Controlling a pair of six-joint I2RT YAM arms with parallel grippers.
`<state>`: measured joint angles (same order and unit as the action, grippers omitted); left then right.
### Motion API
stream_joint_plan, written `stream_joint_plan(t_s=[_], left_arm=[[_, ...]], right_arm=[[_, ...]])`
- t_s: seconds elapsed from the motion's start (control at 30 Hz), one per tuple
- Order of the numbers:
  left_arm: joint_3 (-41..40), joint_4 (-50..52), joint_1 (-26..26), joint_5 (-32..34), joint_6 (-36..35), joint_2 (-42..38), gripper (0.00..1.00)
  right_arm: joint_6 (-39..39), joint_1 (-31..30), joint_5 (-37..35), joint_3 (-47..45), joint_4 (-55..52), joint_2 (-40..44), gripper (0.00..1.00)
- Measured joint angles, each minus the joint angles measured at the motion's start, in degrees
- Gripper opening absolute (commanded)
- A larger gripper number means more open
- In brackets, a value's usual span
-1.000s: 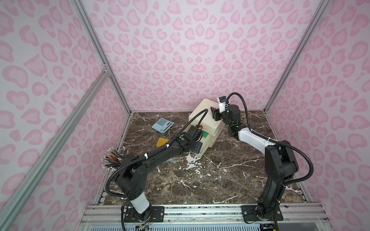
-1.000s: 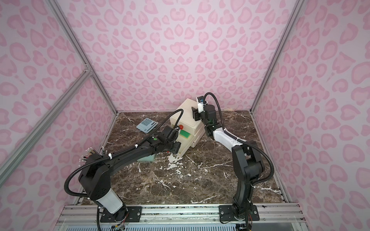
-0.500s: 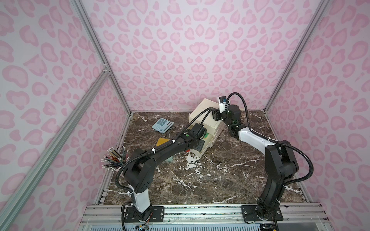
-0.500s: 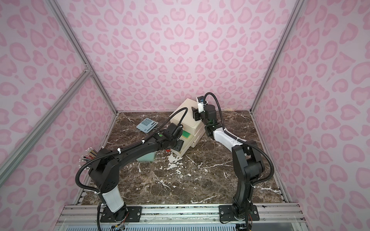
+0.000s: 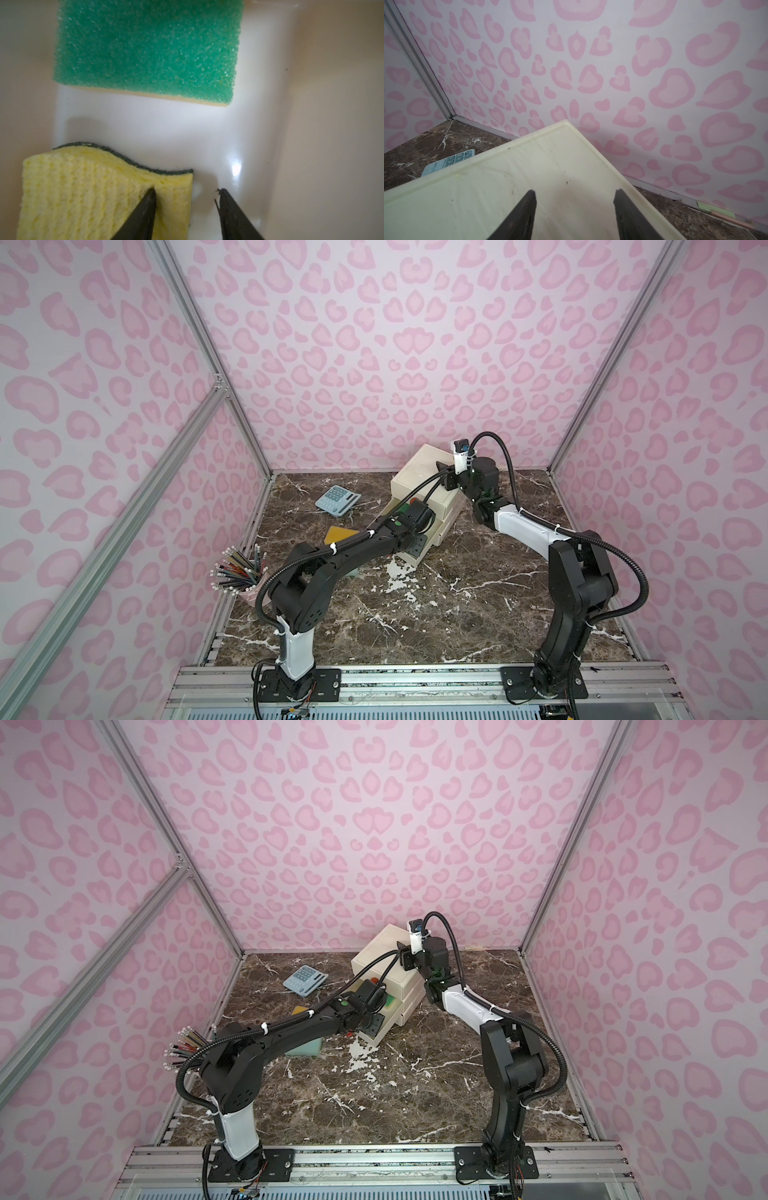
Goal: Take the sponge out of the drawer
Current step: Pick up the sponge from the drawer.
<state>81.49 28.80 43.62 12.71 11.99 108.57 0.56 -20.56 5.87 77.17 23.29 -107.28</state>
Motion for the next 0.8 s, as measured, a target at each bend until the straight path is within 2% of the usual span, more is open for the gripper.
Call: stream_joint_plan(t_s=[0.03,0.1,0.23,0.43,0.8], left_arm=[[-0.2,-0.3,0.0,0.4,0.0,0.0,0.36],[-0.5,-0.9,0.1,0.8,0.0,0.0,0.20],[-0.8,-1.9,0.2,1.0,0.0,-0.5,0.08],[-3.3,-2.8,0.0,0.5,1.1,-4.1,0.06],[-8.9,-7.0,-0.1,-2.4,2.0,-17.1,0.06]], right_arm=[[0.0,0.0,0.0,0.1,0.0,-0.1,0.62],[-0.1,0.0,0.0,0.1,0.2,-0.1,0.62],[-0.1,0.0,0.0,0.1,0.2,-0.1,0.62],[-0.1,0.0,0.0,0.1,0.2,-0.1,0.62],[-0.2,0.1,0.0,0.2,0.2,-0.2,0.62]])
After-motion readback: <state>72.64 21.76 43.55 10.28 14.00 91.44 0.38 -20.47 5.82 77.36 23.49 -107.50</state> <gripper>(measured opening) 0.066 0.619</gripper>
